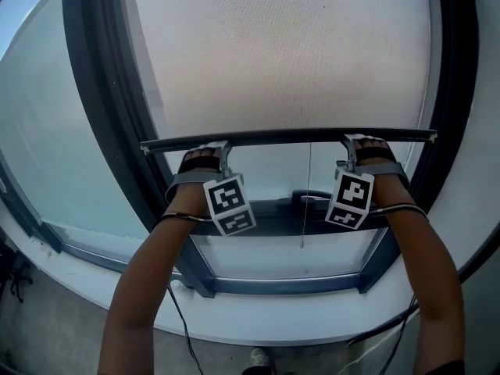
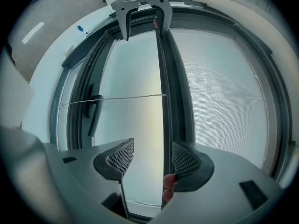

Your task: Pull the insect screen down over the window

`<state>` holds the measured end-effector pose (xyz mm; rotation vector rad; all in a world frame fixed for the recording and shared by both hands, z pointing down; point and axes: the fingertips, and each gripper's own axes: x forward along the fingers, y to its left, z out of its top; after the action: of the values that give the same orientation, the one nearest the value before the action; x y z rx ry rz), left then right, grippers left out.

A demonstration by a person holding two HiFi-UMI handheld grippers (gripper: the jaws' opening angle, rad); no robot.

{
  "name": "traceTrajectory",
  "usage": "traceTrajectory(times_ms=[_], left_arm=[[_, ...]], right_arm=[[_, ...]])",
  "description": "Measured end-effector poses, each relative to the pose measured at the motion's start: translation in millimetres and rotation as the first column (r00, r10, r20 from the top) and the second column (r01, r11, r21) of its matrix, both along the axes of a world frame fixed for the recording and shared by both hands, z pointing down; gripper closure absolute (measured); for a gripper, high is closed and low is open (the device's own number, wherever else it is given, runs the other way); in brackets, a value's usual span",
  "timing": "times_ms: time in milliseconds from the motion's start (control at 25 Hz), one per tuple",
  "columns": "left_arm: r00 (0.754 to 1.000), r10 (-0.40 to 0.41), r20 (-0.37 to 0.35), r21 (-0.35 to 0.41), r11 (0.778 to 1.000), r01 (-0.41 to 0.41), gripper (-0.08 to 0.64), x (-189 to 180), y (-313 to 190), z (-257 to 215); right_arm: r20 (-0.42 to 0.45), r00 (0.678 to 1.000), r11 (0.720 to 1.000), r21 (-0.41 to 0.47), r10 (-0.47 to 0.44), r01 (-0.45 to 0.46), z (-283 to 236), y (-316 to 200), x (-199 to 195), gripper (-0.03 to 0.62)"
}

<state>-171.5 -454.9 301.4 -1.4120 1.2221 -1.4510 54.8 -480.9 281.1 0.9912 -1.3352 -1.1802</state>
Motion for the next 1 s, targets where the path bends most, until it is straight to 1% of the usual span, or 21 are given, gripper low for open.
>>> traceTrajectory(times_ms=[120, 240, 320, 480, 640, 720, 760, 840, 1000], left_arm=[[1.0, 0.004, 0.005, -0.003, 1.0, -0.004, 0.166, 1, 0, 24], [1.0, 0.007, -0.017, -0.01, 1.0, -0.007, 0.166, 1, 1, 24], [1.0, 0.006, -0.016, -0.016, 1.0, -0.007, 0.166, 1, 2, 27], [0.999, 0.013, -0.049, -0.058, 0.998, -0.015, 0.166, 3, 3, 48], [0.999, 0.022, -0.041, -0.095, 0.995, -0.026, 0.167, 4, 5, 79], [0.998, 0.028, -0.056, -0.104, 0.994, -0.033, 0.167, 4, 6, 89], [0.997, 0.027, -0.066, -0.11, 0.993, -0.034, 0.167, 5, 6, 92], [0.998, 0.02, -0.063, -0.108, 0.994, -0.027, 0.167, 5, 5, 95], [0.997, 0.02, -0.069, -0.104, 0.994, -0.028, 0.167, 6, 5, 96]], right_arm=[[-0.003, 1.0, 1.0, -0.012, -0.008, 0.008, 24, 0, 1, 0.354], [0.01, 1.0, 1.0, -0.026, -0.015, 0.016, 25, 0, 0, 0.353], [0.011, 1.0, 0.999, -0.034, -0.013, 0.014, 28, 1, 0, 0.353], [0.001, 1.0, 0.998, -0.069, -0.004, 0.004, 49, 2, 1, 0.353], [-0.028, 1.0, 0.993, -0.116, -0.003, 0.0, 81, 4, 2, 0.351], [-0.023, 1.0, 0.992, -0.129, -0.01, 0.007, 92, 5, 1, 0.344], [-0.019, 1.0, 0.99, -0.138, -0.01, 0.008, 96, 5, 1, 0.344], [-0.009, 1.0, 0.989, -0.148, -0.012, 0.011, 100, 5, 2, 0.328], [-0.001, 1.0, 0.989, -0.145, -0.013, 0.012, 101, 5, 2, 0.322]])
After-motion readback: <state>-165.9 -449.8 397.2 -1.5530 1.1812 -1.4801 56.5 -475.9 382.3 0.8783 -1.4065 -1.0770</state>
